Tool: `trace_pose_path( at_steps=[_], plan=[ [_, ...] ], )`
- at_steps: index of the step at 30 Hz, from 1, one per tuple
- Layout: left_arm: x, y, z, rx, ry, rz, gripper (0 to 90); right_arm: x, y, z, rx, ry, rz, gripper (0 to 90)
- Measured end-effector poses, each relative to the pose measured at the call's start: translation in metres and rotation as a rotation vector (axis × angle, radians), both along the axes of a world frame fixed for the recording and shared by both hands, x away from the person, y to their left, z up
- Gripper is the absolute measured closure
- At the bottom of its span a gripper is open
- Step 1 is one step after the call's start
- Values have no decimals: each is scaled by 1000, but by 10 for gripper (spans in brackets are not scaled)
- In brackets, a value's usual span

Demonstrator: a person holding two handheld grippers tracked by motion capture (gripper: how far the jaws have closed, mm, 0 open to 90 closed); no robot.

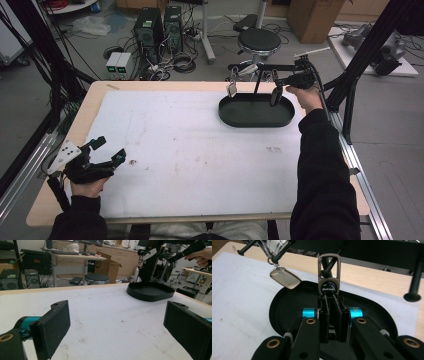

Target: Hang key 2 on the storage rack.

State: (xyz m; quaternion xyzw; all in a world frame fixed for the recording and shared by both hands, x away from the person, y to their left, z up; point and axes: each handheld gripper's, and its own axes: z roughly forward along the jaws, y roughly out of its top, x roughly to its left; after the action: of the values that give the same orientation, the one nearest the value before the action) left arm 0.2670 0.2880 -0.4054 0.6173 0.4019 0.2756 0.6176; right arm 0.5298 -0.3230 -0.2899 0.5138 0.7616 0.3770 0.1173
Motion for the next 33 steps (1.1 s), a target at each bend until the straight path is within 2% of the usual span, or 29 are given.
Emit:
trace_pose_path(
  at_steps=[4, 6, 8, 13, 19, 21, 22, 23, 25, 30, 33],
  plan=[
    [0, 0, 0, -1, -1, 1, 74, 2, 0, -2, 23, 1, -13, 834],
    [0, 0, 0, 0, -1, 2, 74, 3, 1, -3, 31, 9, -1, 794],
    [-1, 0, 0, 2, 0, 2, 74, 3, 2, -4, 48, 27, 30, 696],
    [-2, 1, 0, 1, -3, 3, 74, 1, 4, -4, 75, 49, 92, 514],
    [-1, 0, 0, -2, -2, 3, 74, -3, 7, 1, 169, 39, 151, 183],
    [-1, 0, 0, -3, -3, 3, 74, -5, 8, 2, 165, 31, 152, 100],
    [-1, 0, 0, -3, -3, 3, 74, -6, 9, 3, 159, 29, 150, 92],
    [-1, 0, 0, -2, -1, 2, 74, -7, 9, 3, 151, 30, 145, 29],
    [-1, 0, 0, -2, -1, 1, 74, -9, 11, 4, 119, 15, 133, 7],
    [-1, 0, 0, -2, -1, 2, 74, -15, 16, 8, 80, -23, 121, 7],
    [-1, 0, 0, -2, -2, 2, 74, -20, 20, 12, 76, -41, 124, 7]
  ],
)
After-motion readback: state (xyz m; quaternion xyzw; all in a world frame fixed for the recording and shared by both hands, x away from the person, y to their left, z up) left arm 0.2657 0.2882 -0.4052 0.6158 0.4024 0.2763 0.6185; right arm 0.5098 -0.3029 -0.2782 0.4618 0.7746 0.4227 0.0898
